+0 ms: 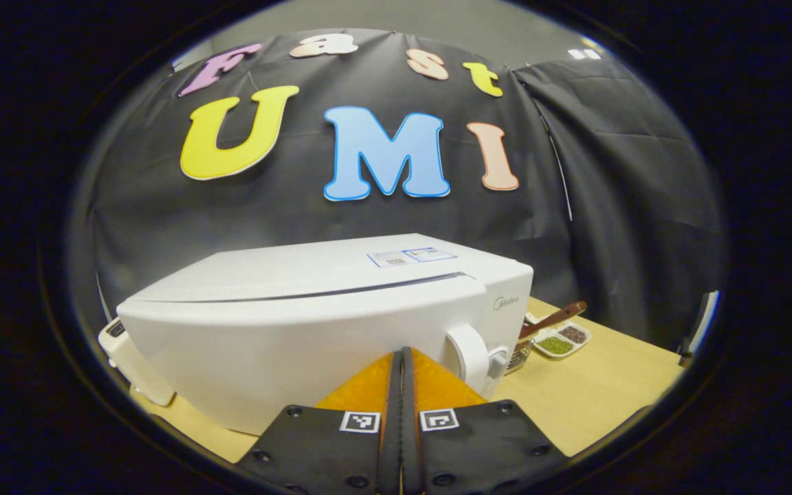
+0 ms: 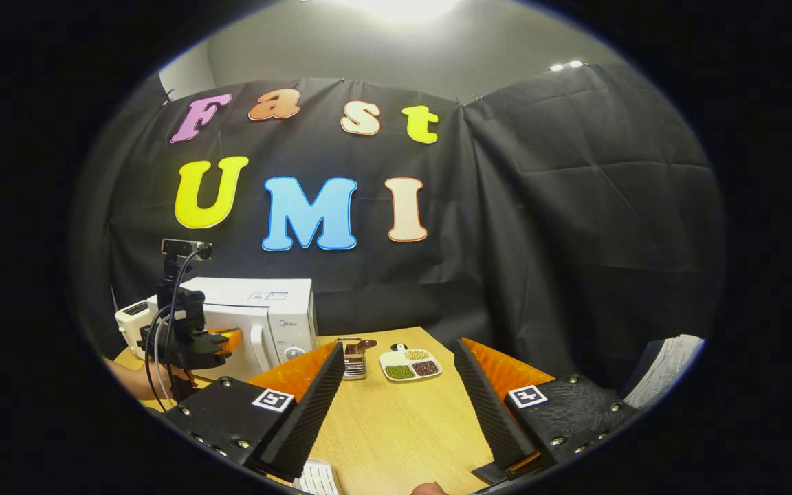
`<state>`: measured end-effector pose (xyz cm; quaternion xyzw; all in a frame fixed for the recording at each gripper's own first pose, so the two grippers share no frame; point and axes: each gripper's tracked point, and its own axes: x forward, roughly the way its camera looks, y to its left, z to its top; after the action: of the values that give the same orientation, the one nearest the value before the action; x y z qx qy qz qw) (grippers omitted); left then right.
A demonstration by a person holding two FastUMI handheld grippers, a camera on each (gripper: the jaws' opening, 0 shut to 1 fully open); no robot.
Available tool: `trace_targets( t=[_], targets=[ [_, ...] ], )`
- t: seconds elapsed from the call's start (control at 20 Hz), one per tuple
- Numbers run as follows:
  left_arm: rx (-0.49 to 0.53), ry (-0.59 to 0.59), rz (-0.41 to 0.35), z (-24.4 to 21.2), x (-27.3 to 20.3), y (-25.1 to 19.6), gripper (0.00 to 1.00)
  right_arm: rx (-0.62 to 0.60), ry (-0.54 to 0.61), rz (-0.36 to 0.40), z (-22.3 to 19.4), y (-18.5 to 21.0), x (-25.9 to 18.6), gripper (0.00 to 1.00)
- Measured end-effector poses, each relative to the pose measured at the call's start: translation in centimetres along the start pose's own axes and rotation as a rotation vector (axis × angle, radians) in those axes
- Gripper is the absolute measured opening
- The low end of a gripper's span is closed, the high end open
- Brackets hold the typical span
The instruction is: Open the microwave oven with the left hand, put the food in, and close the microwave oven.
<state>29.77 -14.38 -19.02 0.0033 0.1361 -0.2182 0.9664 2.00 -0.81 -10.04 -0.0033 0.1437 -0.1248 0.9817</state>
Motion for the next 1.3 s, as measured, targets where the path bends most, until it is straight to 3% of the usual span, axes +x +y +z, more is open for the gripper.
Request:
trace_targets(
  t=[0.15,0.2,0.25,0.3,0.4,0.45,0.5,0.75,1.0,1.25,1.3],
  targets=[
    [0.018,-0.003,-0.002,0.3,0.3,0.0,0.11,-0.001,0.004,0.015,-0.1,0.6,0.2,0.97],
    [0.049,0.008,0.018,0.3,1.1,0.6,0.07,-0.002,0.004,0.023,-0.2,0.9,0.1,0.97],
    [0.028,0.002,-0.023,0.4,1.4,-0.7,0.07,-0.006,0.007,0.028,-0.3,1.1,0.0,0.97],
    [0.056,-0.002,-0.016,0.8,1.2,-1.0,0.12,-0.013,0.009,0.03,-0.5,1.0,0.0,0.97],
    [0.094,-0.028,-0.015,2.0,0.8,-1.7,0.07,-0.013,-0.001,0.031,0.1,1.0,-0.2,0.97],
    [0.094,-0.048,-0.021,2.8,0.5,-2.1,0.11,-0.012,-0.008,0.03,0.4,1.0,-0.2,0.97],
    [0.086,-0.063,-0.025,3.4,-0.1,-2.3,0.07,-0.01,-0.01,0.031,0.4,0.9,-0.3,0.97],
    [0.029,-0.104,-0.013,5.2,-4.1,-2.3,0.07,0.001,-0.022,0.073,0.9,1.4,0.0,0.97],
    [0.04,-0.153,0.073,7.6,-9.9,-0.3,0.1,0.008,-0.045,0.178,1.8,2.3,-0.1,0.98],
    [0.018,-0.186,0.179,9.3,-16.1,1.1,0.04,0.0,-0.071,0.277,3.1,2.3,-0.7,0.97],
    [0.018,-0.189,0.201,9.3,-17.5,1.3,0.07,-0.001,-0.073,0.292,3.2,2.1,-0.8,0.98]
  ],
)
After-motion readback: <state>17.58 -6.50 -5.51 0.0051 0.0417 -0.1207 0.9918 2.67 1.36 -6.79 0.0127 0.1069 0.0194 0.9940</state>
